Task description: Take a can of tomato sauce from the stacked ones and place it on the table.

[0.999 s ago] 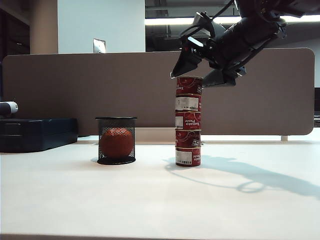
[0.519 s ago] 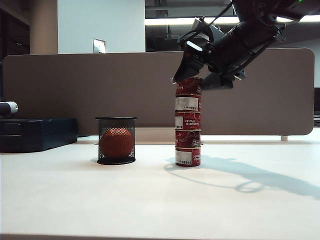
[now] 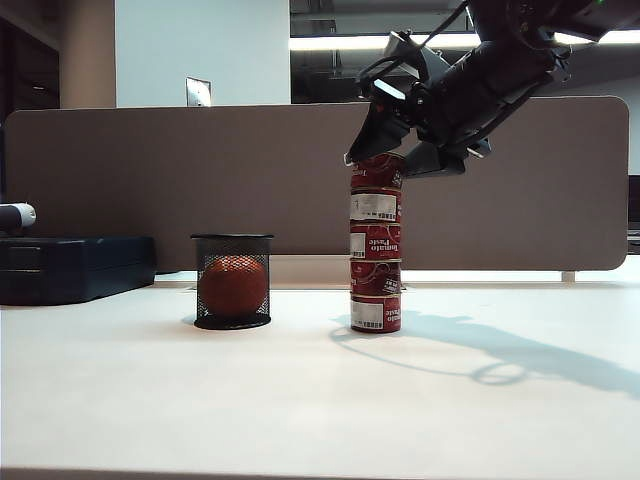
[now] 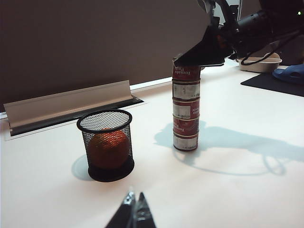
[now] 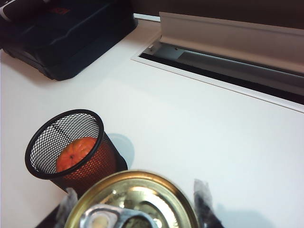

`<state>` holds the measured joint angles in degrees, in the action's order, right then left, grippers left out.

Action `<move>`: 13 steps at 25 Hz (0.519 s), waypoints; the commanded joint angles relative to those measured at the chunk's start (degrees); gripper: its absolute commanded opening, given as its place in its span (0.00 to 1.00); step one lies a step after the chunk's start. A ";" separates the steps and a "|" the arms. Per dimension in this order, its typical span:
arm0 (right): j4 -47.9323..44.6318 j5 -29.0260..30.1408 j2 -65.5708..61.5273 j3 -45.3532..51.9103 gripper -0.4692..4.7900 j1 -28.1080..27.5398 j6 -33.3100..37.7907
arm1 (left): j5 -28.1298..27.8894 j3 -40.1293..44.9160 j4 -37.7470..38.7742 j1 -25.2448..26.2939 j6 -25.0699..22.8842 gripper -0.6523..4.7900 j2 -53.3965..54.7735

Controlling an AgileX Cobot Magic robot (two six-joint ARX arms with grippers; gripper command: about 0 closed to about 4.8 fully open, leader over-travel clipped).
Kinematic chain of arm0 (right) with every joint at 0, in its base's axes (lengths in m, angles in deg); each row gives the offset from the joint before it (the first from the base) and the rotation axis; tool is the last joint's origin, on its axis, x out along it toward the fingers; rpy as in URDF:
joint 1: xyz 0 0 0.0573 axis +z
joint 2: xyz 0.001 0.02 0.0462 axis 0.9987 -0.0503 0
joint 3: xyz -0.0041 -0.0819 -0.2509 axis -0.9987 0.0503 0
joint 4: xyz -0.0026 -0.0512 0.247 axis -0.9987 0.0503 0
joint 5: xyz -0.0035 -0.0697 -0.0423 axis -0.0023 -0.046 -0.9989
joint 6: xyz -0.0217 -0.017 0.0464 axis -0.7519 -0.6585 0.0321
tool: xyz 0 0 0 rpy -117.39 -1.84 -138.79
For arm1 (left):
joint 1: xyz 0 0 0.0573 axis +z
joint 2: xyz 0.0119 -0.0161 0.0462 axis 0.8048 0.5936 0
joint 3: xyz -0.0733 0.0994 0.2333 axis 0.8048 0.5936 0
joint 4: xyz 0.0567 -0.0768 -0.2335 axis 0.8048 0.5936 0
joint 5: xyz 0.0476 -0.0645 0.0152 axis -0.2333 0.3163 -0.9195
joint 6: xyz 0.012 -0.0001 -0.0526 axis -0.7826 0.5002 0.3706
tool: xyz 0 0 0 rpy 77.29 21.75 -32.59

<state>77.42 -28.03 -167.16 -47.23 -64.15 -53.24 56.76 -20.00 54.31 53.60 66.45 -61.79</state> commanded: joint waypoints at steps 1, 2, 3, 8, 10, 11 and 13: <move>-0.26 0.15 0.77 -0.11 0.48 0.09 0.04 | 0.00 -0.15 -0.70 0.07 0.22 0.11 0.04; -0.26 0.11 1.20 -0.11 0.46 0.09 0.02 | 0.00 -0.15 -0.70 0.07 0.22 0.11 0.07; -0.24 0.04 1.49 -0.11 0.46 0.09 0.00 | 0.00 -0.15 -0.70 0.07 0.22 0.11 0.07; -0.28 -0.37 2.73 -0.11 0.46 0.02 -0.44 | -0.02 -0.15 -0.70 0.07 0.22 0.11 0.07; -0.26 -0.42 3.52 -0.11 0.46 -0.07 -0.46 | -0.02 -0.15 -0.70 0.09 0.22 0.11 0.07; -0.26 -0.79 3.76 -0.11 0.46 -0.17 -0.44 | 0.00 -0.15 -0.70 0.09 0.22 0.11 0.07; -0.15 -1.42 4.33 -0.11 0.46 -0.63 -0.46 | 0.00 -0.15 -0.70 0.09 0.22 0.11 0.04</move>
<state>78.38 -28.77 -163.66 -47.12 -64.50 -53.53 56.76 -20.00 54.33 53.60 66.45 -61.79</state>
